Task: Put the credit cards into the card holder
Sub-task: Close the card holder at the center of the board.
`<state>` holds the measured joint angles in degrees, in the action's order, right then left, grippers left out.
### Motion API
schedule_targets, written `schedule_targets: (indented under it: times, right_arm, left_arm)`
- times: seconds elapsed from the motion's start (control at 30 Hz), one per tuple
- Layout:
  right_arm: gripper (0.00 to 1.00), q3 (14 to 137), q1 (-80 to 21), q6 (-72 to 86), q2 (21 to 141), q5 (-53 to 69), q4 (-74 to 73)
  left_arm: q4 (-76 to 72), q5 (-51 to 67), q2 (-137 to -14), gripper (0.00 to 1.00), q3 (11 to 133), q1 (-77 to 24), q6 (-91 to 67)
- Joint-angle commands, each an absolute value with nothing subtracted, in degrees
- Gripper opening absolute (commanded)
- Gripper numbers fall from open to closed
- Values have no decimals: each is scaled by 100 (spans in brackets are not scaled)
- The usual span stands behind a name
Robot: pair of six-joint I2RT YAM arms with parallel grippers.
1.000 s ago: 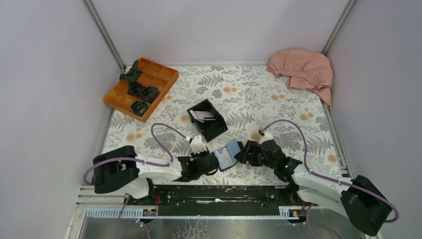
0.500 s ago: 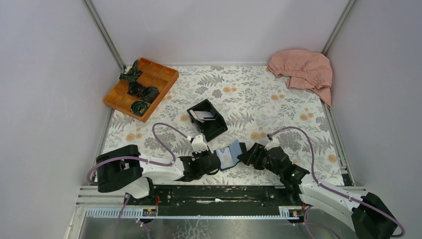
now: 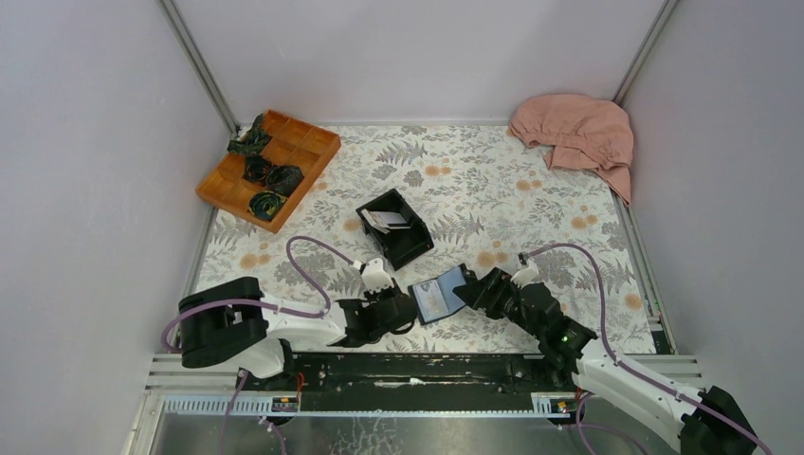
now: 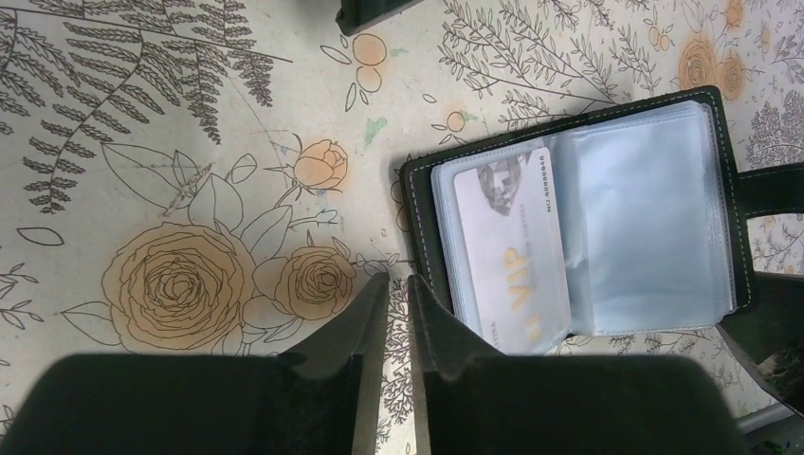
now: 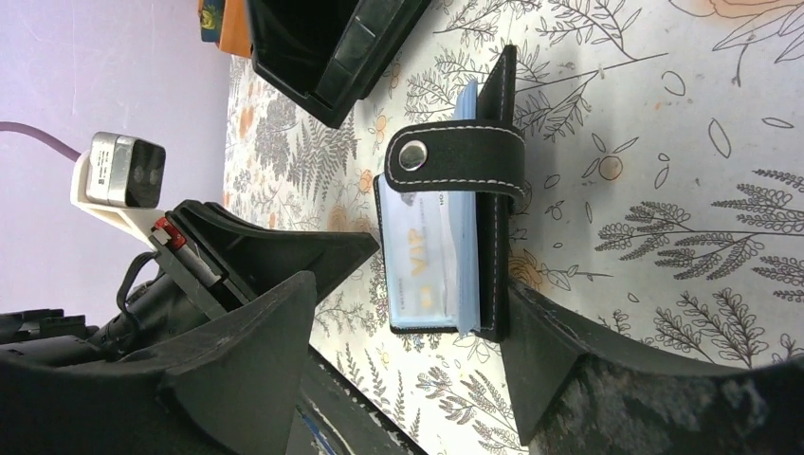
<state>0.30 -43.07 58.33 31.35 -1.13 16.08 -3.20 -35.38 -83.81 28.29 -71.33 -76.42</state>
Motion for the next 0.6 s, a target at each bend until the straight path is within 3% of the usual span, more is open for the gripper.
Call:
schedule_targets:
  times: [0.0, 0.17, 0.3, 0.47, 0.57]
  right_arm:
    - [75, 230, -4336, 5789, 3248, -311, 1674]
    - [70, 413, -4337, 5564, 4009, -263, 1705]
    - [60, 548, -4340, 5370, 4578, -277, 1805]
    - [33, 703, -4341, 5203, 4826, -490, 1749]
    - [11, 776, -4341, 5203, 4914, -567, 1691]
  left_arm:
    - [90, -3590, -8419, 21, 2646, -7179, -7618]
    - [35, -3566, -8482, 21, 2680, -7177, -7595]
    - [96, -3587, -8455, 21, 2707, -7174, -7576]
    - [241, -3645, -8268, 21, 2616, -7180, -7621]
    - [229, -3641, -8185, 22, 2432, -7174, -7750]
